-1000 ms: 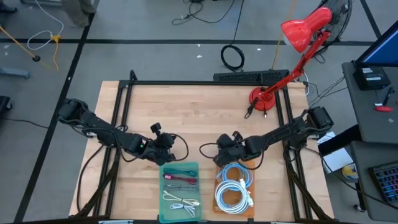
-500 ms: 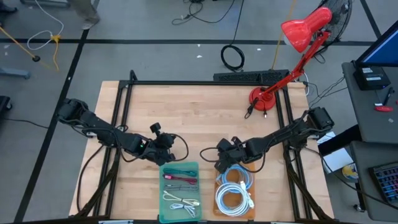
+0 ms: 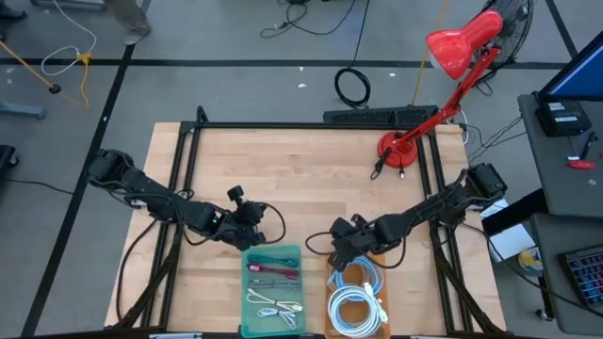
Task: Pick & Place USB Port
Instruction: Adjust the colored bins, then put the blue charger cable into the green bin
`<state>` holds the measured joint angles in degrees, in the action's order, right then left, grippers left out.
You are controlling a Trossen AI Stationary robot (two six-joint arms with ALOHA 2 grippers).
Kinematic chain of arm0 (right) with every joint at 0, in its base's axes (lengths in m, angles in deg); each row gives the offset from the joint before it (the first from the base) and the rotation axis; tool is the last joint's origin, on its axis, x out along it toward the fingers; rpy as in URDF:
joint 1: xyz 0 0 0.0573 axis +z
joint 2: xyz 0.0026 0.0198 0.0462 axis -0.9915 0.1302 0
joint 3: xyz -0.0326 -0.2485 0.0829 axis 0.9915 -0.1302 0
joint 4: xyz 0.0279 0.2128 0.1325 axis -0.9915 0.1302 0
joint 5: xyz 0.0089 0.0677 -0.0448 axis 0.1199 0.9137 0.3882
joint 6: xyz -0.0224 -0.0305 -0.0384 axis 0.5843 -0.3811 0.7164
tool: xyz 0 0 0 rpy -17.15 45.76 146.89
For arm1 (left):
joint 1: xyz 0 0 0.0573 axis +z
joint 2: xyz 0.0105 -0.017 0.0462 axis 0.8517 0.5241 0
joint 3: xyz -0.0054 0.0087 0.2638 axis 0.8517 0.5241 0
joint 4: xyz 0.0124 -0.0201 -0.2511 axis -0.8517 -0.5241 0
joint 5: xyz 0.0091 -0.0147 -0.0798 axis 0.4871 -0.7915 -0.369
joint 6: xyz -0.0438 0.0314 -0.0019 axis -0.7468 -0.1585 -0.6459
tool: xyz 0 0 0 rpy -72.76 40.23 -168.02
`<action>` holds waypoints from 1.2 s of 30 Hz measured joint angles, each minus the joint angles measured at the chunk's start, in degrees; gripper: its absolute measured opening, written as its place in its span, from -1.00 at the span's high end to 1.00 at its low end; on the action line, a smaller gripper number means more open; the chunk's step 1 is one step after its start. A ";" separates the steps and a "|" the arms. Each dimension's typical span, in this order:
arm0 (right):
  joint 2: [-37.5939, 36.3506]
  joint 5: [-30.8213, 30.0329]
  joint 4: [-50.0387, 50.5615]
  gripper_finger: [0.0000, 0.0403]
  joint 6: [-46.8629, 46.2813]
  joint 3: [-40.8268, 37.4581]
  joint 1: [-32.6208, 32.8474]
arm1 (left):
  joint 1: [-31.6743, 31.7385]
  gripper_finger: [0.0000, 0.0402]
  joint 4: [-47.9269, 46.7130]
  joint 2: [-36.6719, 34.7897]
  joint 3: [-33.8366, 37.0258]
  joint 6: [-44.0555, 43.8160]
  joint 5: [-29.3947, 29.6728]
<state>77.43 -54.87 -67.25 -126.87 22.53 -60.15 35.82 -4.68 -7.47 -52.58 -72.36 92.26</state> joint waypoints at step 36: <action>-12.09 -30.51 -30.76 1.00 29.96 0.00 32.61 | -10.93 1.00 5.98 -9.09 0.00 5.52 0.26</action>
<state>65.34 -85.38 -98.01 -96.91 22.53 -27.54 24.89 1.30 -16.56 -52.58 -66.84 92.52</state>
